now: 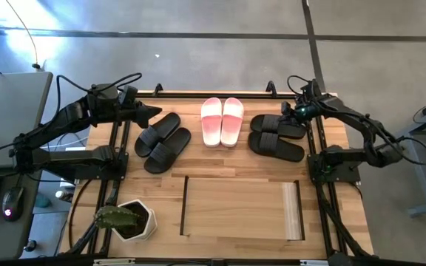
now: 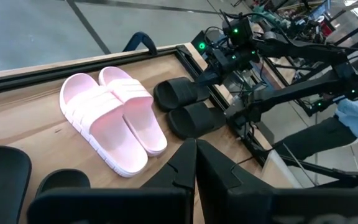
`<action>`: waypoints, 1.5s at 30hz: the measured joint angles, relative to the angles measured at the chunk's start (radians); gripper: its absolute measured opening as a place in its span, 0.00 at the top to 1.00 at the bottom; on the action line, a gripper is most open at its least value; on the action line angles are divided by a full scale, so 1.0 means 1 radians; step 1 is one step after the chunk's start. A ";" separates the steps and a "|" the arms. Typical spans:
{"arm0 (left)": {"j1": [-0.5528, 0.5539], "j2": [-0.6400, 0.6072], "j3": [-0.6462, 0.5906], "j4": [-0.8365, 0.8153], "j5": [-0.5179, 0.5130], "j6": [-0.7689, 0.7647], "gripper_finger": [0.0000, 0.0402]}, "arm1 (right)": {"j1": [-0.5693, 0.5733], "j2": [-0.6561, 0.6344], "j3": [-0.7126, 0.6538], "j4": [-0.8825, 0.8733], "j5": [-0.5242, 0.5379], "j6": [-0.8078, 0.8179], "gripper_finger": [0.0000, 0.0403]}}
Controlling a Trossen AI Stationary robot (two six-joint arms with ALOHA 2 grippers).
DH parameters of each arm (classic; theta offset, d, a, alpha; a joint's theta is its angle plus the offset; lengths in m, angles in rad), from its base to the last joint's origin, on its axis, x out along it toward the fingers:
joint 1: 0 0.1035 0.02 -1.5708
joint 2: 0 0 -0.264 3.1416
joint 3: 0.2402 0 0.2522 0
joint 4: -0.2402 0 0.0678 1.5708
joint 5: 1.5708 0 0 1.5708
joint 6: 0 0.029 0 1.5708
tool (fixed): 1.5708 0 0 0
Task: Pick and place slides into the shelf
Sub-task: Put the black slipper on the shelf
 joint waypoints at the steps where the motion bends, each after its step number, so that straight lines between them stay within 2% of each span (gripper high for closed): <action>1: 0.000 0.000 0.000 0.000 0.000 0.000 1.00 | 0.000 0.005 0.000 0.005 -0.001 0.000 0.66; 12: 0.000 0.000 0.000 -0.002 -0.015 0.000 1.00 | 0.046 0.131 0.000 0.097 -0.004 -0.006 0.66; 21: 0.000 0.000 0.000 -0.001 -0.016 -0.001 1.00 | 0.054 0.147 0.000 0.164 0.023 -0.007 0.67; 25: 0.000 0.000 0.000 -0.001 -0.019 -0.001 1.00 | 0.054 0.146 0.000 0.178 0.042 -0.013 0.74; 32: 0.000 0.000 0.000 -0.001 -0.026 0.001 1.00 | 0.054 0.146 0.000 0.188 0.043 -0.015 0.97; 40: 0.000 0.000 0.000 -0.001 -0.026 0.002 1.00 | 0.054 0.134 0.000 0.190 0.046 -0.034 0.99; 45: 0.000 0.000 0.000 -0.002 -0.026 0.004 1.00 | 0.053 0.046 0.000 0.198 0.076 -0.001 1.00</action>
